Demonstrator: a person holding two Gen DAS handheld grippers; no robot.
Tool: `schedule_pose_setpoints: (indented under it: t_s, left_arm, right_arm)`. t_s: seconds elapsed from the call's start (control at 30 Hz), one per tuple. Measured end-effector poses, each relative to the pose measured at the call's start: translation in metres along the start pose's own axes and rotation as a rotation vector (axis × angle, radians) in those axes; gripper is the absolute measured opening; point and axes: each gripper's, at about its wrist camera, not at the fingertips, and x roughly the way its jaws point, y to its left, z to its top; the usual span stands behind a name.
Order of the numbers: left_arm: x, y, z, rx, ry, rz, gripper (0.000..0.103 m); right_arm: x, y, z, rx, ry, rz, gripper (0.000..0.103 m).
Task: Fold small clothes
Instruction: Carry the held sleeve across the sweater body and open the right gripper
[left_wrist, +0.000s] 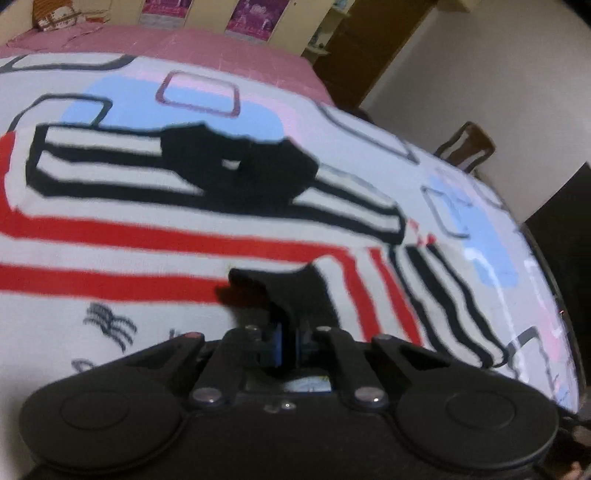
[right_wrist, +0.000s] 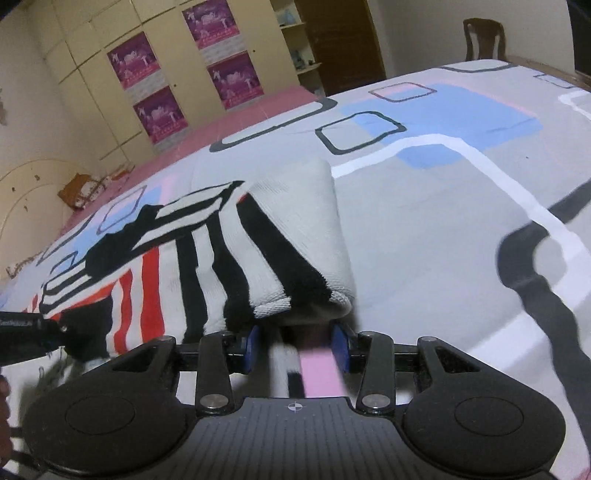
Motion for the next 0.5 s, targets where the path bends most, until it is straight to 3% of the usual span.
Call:
schedule_pose_setpoints:
  t_s: [0.13, 0.23, 0.33, 0.5]
  left_arm:
    - [-0.037, 0.010, 0.011, 0.025, -0.117, 0.025, 0.006]
    - [-0.054, 0.035, 0.012, 0.029, -0.140, 0.081, 0.006]
    - [-0.051, 0.058, 0.006, -0.001, -0.100, 0.102, 0.006]
    - [-0.036, 0.063, -0.003, -0.003, -0.080, 0.127, 0.006]
  right_arm:
    - [0.005, 0.002, 0.000, -0.071, 0.003, -0.025, 0.014]
    - [0.008, 0.009, -0.004, -0.108, -0.005, -0.046, 0.014]
    - [0.011, 0.010, -0.006, -0.116, -0.006, -0.048, 0.014]
    - [0.011, 0.013, -0.006, -0.140, 0.001, -0.052, 0.014]
